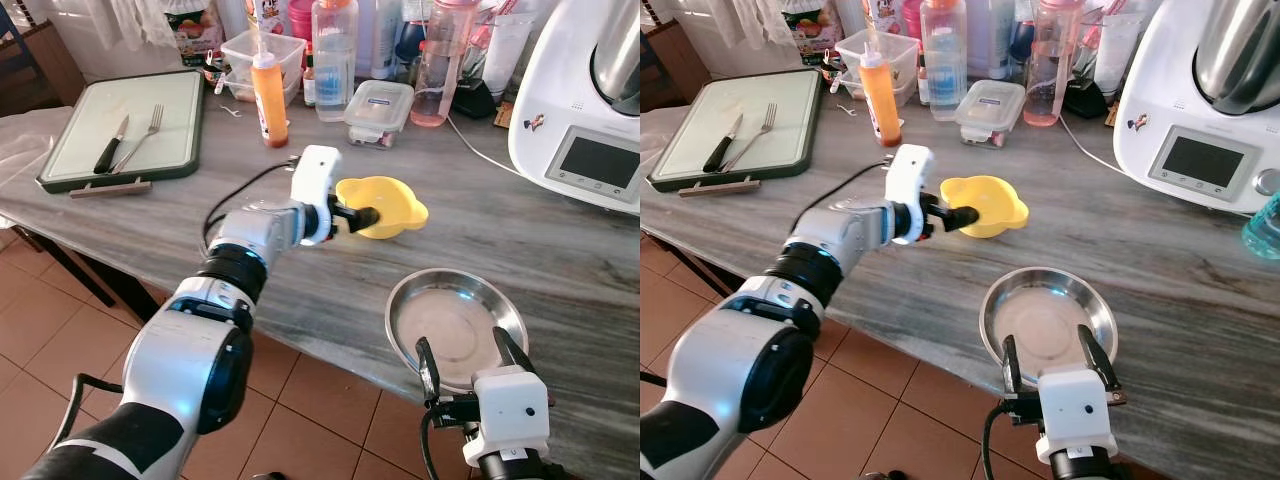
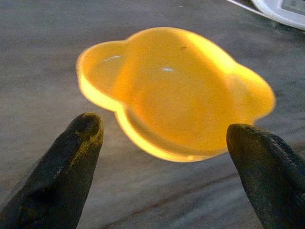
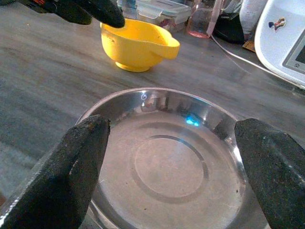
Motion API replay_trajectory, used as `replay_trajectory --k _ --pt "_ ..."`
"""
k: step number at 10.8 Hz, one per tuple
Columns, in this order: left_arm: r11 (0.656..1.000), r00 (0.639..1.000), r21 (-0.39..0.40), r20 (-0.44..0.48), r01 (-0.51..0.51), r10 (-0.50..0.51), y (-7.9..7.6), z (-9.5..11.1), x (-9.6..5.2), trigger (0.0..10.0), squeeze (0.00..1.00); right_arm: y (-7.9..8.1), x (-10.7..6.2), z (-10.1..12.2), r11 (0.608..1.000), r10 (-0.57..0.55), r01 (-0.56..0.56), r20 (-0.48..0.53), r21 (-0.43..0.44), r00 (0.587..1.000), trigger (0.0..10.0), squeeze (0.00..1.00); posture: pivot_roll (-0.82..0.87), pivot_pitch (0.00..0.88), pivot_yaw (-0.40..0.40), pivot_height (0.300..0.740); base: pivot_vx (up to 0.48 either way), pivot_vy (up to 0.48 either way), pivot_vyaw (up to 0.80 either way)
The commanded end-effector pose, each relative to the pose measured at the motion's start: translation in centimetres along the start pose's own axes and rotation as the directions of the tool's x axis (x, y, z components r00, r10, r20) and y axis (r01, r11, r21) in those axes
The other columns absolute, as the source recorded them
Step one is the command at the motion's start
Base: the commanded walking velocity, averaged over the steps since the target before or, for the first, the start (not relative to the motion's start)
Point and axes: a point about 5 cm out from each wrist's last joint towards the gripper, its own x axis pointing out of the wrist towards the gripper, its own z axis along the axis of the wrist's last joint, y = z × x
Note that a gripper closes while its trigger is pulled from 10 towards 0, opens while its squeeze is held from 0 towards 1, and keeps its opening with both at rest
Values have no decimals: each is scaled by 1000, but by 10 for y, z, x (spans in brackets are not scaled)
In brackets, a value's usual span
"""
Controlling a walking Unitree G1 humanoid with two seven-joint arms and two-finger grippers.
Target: Setting the table
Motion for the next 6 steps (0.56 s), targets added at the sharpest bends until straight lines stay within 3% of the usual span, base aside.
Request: replay_trajectory --k 1,6 --pt "1000 1000 -17 -3 -15 15 1 5 -2 10000 0 1 -1 0 1000 -1 1 -2 3 1000 10000 0 2 122 65 740 0 0 0" --pt "992 999 -129 -28 11 -15 -18 -7 10 10000 0 1 -3 0 1000 -11 11 -3 1 1000 10000 0 -13 128 74 740 0 0 0"
